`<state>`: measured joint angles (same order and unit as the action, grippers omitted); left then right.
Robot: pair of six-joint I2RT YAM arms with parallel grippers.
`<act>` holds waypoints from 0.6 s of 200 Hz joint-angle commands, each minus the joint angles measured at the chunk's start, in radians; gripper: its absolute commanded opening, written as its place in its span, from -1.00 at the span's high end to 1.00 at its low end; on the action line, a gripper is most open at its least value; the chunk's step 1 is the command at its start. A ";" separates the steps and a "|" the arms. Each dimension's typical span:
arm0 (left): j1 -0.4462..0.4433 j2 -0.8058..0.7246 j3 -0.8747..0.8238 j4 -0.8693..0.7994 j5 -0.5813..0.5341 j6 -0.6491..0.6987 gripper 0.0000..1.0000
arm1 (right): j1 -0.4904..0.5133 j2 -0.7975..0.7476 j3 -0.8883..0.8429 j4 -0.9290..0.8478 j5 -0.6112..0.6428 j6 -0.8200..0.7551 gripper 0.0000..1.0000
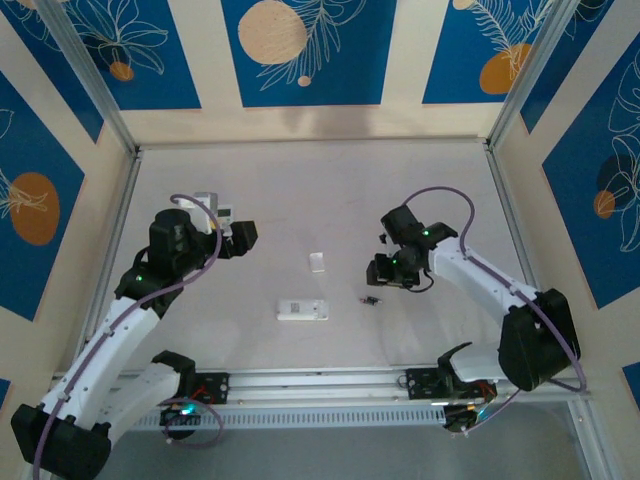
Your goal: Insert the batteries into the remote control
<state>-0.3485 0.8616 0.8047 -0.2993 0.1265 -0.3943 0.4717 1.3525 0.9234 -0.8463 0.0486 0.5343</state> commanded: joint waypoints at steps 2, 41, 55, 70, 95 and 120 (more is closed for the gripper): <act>-0.004 -0.002 -0.004 0.017 0.020 -0.012 -1.00 | 0.005 0.061 -0.029 -0.042 -0.004 0.058 0.10; -0.004 -0.003 -0.009 0.022 0.023 -0.022 -1.00 | 0.024 0.125 -0.015 0.000 0.002 0.034 0.14; -0.004 -0.002 -0.010 0.019 0.024 -0.026 -1.00 | 0.028 0.155 -0.009 0.002 0.004 0.026 0.17; -0.004 -0.003 -0.012 0.016 0.023 -0.027 -1.00 | 0.036 0.186 -0.002 0.005 0.009 0.019 0.20; -0.004 -0.006 -0.015 0.011 0.020 -0.026 -1.00 | 0.058 0.225 0.020 0.006 0.046 -0.001 0.20; -0.004 -0.004 -0.013 0.012 0.021 -0.027 -1.00 | 0.073 0.267 0.049 0.002 0.063 -0.025 0.19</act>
<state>-0.3485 0.8612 0.8028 -0.2996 0.1299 -0.4129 0.5289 1.5883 0.9211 -0.8307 0.0830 0.5415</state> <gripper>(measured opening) 0.999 0.403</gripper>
